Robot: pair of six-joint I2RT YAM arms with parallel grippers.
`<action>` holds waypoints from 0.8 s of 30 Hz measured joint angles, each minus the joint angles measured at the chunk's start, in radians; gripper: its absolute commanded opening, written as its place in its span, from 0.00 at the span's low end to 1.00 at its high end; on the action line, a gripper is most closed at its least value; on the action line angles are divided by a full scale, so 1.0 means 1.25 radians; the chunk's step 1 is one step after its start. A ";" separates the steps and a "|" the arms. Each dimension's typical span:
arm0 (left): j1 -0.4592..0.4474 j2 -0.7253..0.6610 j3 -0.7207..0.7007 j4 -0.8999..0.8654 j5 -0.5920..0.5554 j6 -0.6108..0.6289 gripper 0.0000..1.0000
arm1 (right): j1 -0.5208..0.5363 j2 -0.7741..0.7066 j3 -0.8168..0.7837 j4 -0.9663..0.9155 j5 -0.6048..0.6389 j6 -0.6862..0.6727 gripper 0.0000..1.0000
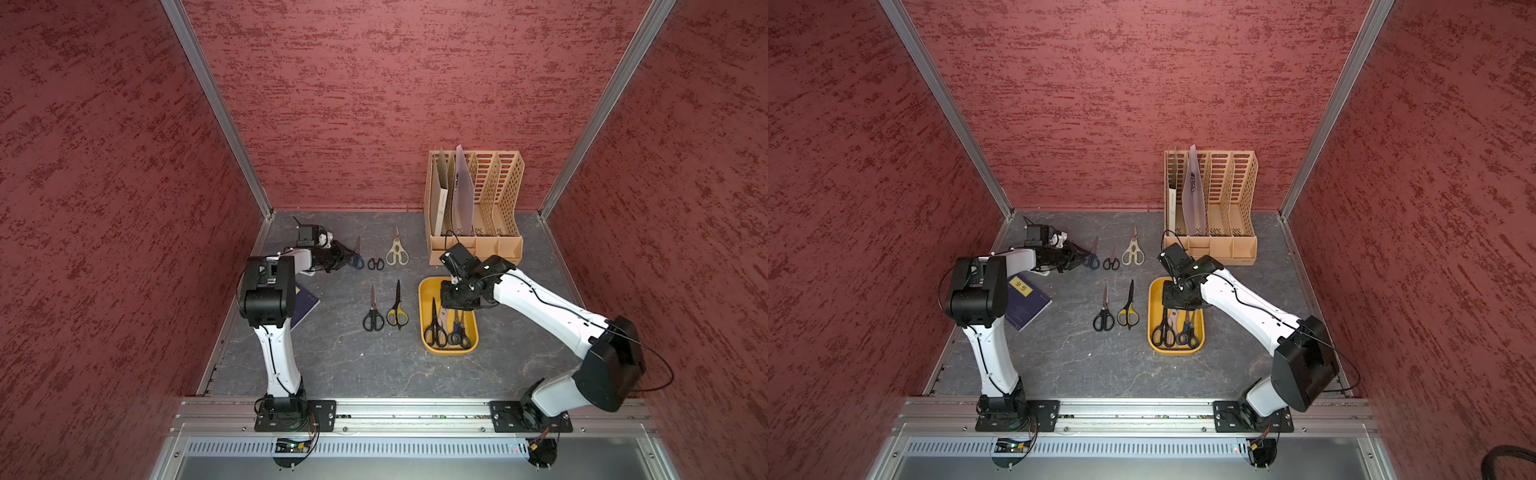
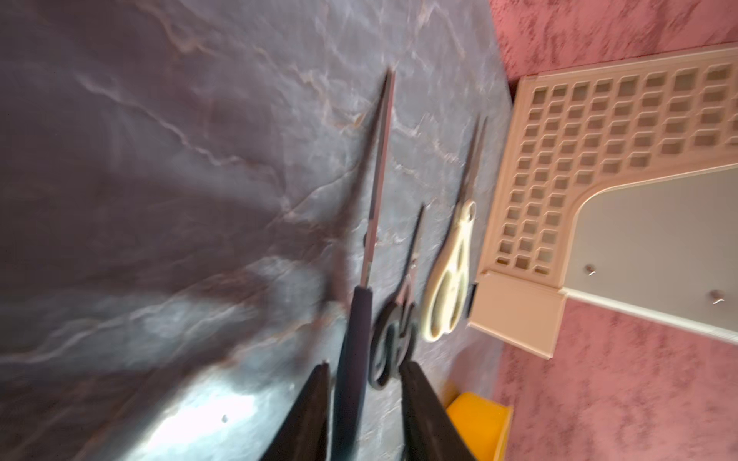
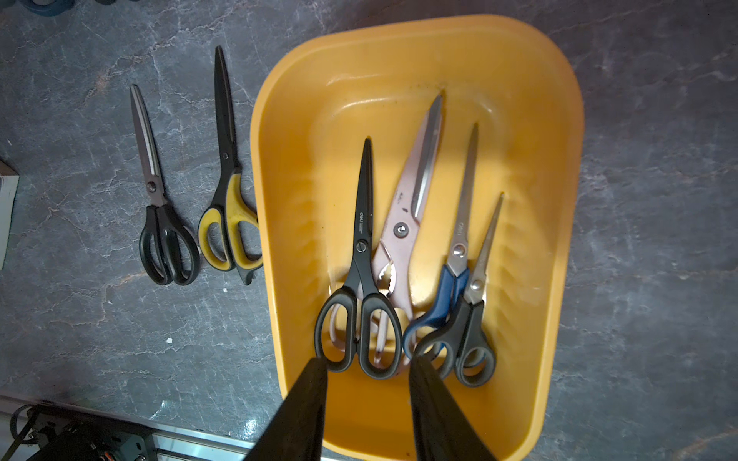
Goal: Take the scissors out of the storage box
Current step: Place the scissors at the center of the board, then pick up the scissors from the storage box.
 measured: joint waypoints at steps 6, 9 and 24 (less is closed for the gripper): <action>0.000 0.000 0.005 -0.050 -0.022 0.027 0.63 | 0.000 0.000 0.000 -0.002 0.000 0.000 0.39; 0.000 -0.001 0.016 -0.069 -0.033 0.037 0.69 | 0.000 0.000 0.000 -0.002 0.000 0.000 0.39; -0.032 -0.166 0.039 -0.302 -0.208 0.089 0.79 | 0.000 -0.070 -0.137 -0.018 -0.073 0.001 0.36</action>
